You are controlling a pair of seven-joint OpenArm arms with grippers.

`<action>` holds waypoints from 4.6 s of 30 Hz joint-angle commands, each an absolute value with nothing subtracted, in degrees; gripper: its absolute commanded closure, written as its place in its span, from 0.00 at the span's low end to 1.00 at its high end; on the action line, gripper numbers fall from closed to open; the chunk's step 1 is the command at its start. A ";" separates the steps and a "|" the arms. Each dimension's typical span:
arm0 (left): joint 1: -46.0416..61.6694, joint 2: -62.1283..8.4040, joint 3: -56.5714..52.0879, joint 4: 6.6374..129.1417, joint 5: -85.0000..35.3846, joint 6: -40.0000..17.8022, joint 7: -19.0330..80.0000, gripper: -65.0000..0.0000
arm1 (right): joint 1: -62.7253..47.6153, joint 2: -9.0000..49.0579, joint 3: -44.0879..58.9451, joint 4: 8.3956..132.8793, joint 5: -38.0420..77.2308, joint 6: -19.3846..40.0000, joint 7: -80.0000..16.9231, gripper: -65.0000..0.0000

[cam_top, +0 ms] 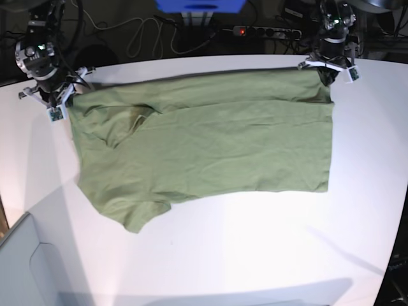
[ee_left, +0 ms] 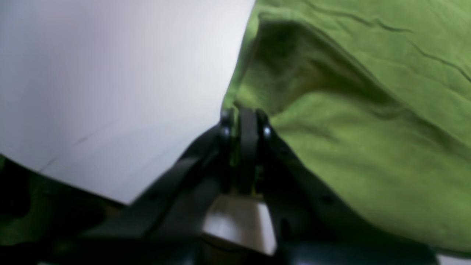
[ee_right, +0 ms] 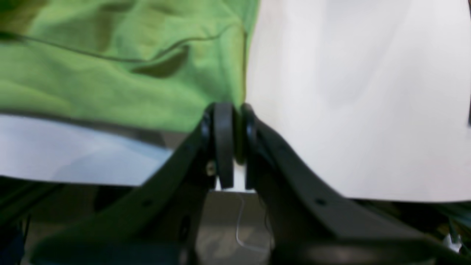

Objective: Fold the T-shirt properly
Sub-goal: 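Drag the held shoulder edge away from the hem with both grippers, then release the shoulder edge and move both grippers to the shirt's middle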

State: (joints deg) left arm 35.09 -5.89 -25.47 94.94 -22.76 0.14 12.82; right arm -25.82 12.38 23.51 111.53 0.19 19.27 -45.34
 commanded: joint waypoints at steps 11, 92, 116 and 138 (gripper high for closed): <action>37.58 -6.37 -25.98 96.04 -22.90 0.04 12.00 1.00 | -29.85 11.91 27.30 112.57 0.31 19.65 -44.53 1.00; -13.67 -14.90 -16.04 66.51 -22.29 -0.04 18.51 0.42 | 30.37 12.62 8.84 56.22 0.31 19.65 -28.62 0.40; -19.38 -14.46 -15.34 52.70 -14.90 -0.04 18.33 0.78 | 31.25 12.53 8.92 53.93 0.22 19.30 -26.15 0.40; -18.07 -14.46 -15.34 52.79 -14.64 -0.04 18.33 1.00 | 34.33 12.00 8.92 36.44 0.22 15.25 -9.63 0.40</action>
State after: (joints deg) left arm -17.78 -14.11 -15.40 52.84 -15.20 -0.49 16.10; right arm 32.64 11.42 8.82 35.24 -0.34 15.31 -10.63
